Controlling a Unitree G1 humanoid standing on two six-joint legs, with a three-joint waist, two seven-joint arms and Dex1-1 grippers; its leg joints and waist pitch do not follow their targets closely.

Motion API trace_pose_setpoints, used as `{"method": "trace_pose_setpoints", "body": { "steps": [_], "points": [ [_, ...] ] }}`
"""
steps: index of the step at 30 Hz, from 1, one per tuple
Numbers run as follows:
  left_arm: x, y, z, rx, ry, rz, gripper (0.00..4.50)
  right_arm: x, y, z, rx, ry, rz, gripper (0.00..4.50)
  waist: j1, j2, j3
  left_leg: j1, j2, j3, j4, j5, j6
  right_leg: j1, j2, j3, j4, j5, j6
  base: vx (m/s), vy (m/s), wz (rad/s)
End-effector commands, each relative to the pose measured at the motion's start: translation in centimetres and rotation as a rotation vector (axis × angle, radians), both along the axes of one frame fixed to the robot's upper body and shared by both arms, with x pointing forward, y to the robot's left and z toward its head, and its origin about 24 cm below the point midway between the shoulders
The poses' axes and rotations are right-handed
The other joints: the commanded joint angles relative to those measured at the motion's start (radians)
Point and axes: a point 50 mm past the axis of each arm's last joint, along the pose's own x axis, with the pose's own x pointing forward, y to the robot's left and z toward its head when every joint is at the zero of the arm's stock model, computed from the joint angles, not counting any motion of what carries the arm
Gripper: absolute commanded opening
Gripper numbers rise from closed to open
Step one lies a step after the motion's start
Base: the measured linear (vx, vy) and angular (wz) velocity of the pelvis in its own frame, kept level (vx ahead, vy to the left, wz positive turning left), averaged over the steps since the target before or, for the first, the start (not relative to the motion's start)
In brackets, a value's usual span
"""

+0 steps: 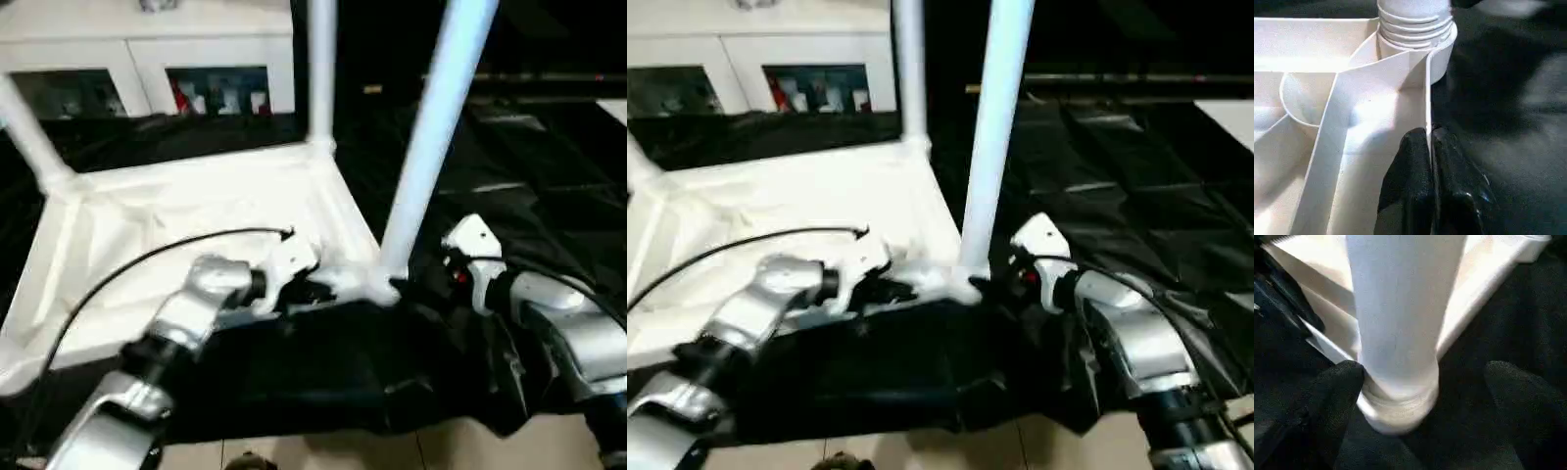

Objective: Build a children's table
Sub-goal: Rotate leg to tighten

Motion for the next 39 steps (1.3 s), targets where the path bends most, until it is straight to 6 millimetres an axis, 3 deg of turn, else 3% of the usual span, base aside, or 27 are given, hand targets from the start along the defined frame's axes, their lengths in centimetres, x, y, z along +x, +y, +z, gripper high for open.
{"method": "trace_pose_setpoints", "body": {
  "steps": [1,4,11,19,39],
  "points": [
    [-0.7,-1.8,1.3,-0.058,-0.023,-0.128,0.00,0.0,-0.1,0.7,-0.004,-0.007,0.004,4.41,-0.002,-0.019,-0.060,0.026,0.075,-0.025,-0.067,-0.172,0.061,0.038,-0.099,0.058,-0.077,-0.191,-0.200,0.000,0.000,0.00],
    [-1.0,-1.6,1.3,-0.050,-0.024,-0.138,0.00,-0.7,0.4,0.5,-0.014,0.038,0.080,4.41,0.002,-0.024,-0.062,0.025,0.074,-0.022,-0.063,-0.144,0.064,0.041,-0.100,0.058,-0.069,-0.136,-0.210,0.000,0.000,0.00],
    [-1.1,-1.4,1.2,-0.049,-0.020,-0.131,0.00,-1.3,0.6,0.0,-0.048,0.082,0.135,4.41,0.005,-0.029,-0.062,0.022,0.072,-0.021,-0.060,-0.131,0.068,0.043,-0.102,0.057,-0.069,-0.146,-0.205,0.000,0.000,0.00],
    [-1.0,-1.4,1.2,-0.045,-0.018,-0.118,0.00,-1.3,0.4,-0.2,-0.059,0.095,0.128,4.41,0.005,-0.027,-0.065,0.022,0.070,-0.021,-0.056,-0.110,0.077,0.044,-0.100,0.056,-0.064,-0.108,-0.215,0.000,0.000,0.00],
    [-1.0,-1.2,1.0,-0.041,-0.011,-0.100,0.00,-1.0,0.7,-0.7,-0.066,0.100,0.124,2.78,0.004,-0.032,-0.065,0.021,0.068,-0.020,-0.052,-0.102,0.082,0.045,-0.098,0.055,-0.060,-0.108,-0.215,0.000,0.000,0.00]
  ]
}}
